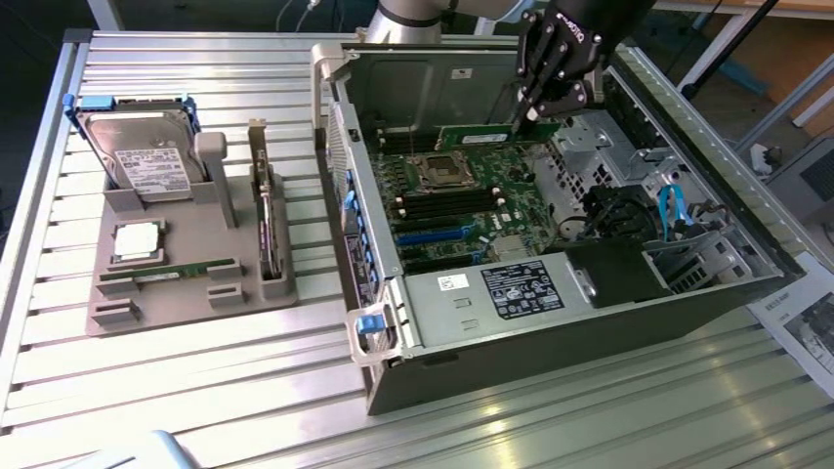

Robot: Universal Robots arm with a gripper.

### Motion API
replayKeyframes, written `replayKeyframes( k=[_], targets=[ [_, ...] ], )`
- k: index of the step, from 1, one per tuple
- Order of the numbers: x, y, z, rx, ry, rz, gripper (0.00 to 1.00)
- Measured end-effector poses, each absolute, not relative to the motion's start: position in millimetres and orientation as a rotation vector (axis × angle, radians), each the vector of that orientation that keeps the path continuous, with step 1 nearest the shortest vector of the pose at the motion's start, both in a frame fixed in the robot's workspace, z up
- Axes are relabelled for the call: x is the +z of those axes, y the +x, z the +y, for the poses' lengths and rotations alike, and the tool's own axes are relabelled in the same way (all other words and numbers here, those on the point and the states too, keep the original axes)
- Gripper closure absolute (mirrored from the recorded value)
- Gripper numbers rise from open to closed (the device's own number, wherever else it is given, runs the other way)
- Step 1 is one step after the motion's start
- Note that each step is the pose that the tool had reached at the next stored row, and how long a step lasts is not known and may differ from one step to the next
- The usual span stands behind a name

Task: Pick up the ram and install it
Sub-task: 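Pick up the ram and move it above insertion slot, then insert the ram into the slot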

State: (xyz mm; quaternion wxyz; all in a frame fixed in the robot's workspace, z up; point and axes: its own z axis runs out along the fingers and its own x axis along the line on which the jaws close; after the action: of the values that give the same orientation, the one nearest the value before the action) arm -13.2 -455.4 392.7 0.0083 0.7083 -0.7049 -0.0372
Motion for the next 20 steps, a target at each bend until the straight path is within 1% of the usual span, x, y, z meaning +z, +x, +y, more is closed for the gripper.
replayKeyframes(
  k=[8, 20],
  targets=[
    [391.2, -13.2, -436.3, -0.117, 2.214, -2.203, 0.88],
    [391.2, -13.2, -436.2, -0.117, 2.214, -2.203, 0.88]
  ],
)
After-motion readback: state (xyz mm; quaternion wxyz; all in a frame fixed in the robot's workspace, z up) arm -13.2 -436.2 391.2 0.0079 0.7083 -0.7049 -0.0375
